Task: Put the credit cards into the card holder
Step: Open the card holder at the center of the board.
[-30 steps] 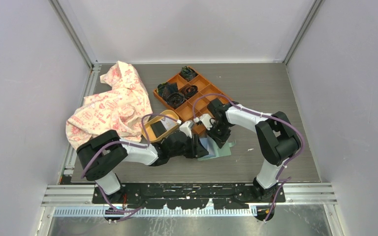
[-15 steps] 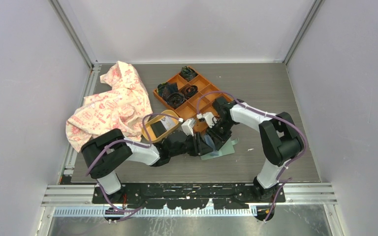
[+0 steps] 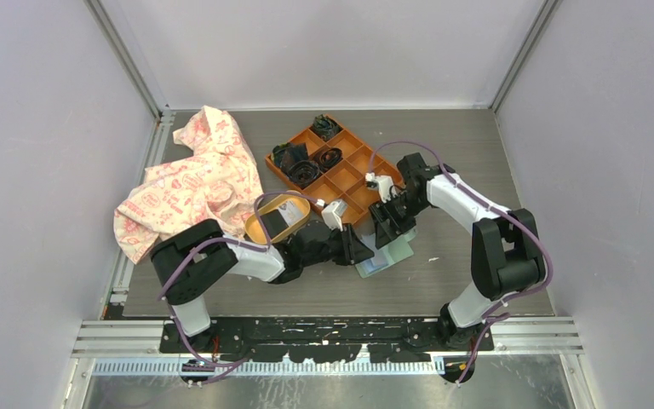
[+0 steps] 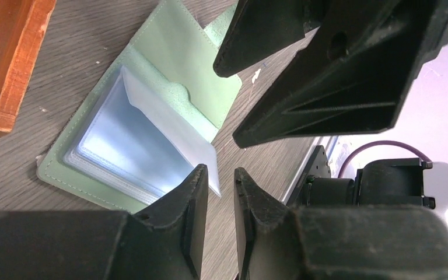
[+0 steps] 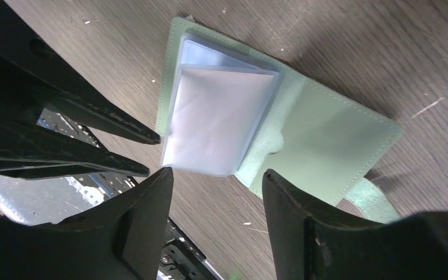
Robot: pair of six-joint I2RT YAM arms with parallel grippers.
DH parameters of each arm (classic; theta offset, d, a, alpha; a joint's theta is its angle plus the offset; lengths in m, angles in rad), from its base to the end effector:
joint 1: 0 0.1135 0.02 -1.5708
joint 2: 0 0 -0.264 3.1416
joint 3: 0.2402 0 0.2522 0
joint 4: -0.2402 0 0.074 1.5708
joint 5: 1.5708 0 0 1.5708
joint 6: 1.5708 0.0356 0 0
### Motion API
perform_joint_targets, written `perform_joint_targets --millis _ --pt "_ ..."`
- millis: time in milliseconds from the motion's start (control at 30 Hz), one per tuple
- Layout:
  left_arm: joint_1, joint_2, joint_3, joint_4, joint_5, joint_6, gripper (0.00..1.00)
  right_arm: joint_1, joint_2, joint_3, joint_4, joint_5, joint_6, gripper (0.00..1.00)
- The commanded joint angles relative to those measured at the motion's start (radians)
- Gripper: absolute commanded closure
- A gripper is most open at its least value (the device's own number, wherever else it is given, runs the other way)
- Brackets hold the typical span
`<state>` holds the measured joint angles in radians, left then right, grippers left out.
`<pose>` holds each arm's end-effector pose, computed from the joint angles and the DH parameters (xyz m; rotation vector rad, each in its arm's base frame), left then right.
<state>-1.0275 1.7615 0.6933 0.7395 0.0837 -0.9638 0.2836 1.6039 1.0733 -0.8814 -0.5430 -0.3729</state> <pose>0.1754 -0.2962 0.1516 0.1341 2.1671 -1.3524 0.2703 0.0979 0.2020 -0.9814 2.6854 0.7847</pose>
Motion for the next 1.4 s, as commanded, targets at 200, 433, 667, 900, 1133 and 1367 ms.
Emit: perform_joint_targets --millis 200,433,667,900,1133,1367 --pt "-0.003 -0.057 -0.075 0.079 -0.065 0.024 0.71 0.046 0.066 0.004 0.022 0.008 0.028 0.40" --pt "-0.003 -0.001 -0.084 0.132 -0.064 -0.082 0.62 0.060 0.135 0.023 0.020 0.078 0.042 0.71" --pt "-0.002 0.036 -0.067 0.133 -0.076 -0.108 0.58 0.060 0.169 0.028 0.016 0.111 0.041 0.80" --pt "-0.002 0.057 -0.063 0.127 -0.106 -0.154 0.56 0.061 0.182 0.031 0.011 0.125 0.040 0.80" --pt "-0.016 0.027 -0.088 0.155 -0.125 -0.184 0.57 0.061 0.187 0.034 0.000 0.123 0.034 0.80" --pt "-0.037 -0.057 -0.128 0.123 -0.181 -0.200 0.58 0.052 0.072 0.044 -0.031 0.066 -0.012 0.70"
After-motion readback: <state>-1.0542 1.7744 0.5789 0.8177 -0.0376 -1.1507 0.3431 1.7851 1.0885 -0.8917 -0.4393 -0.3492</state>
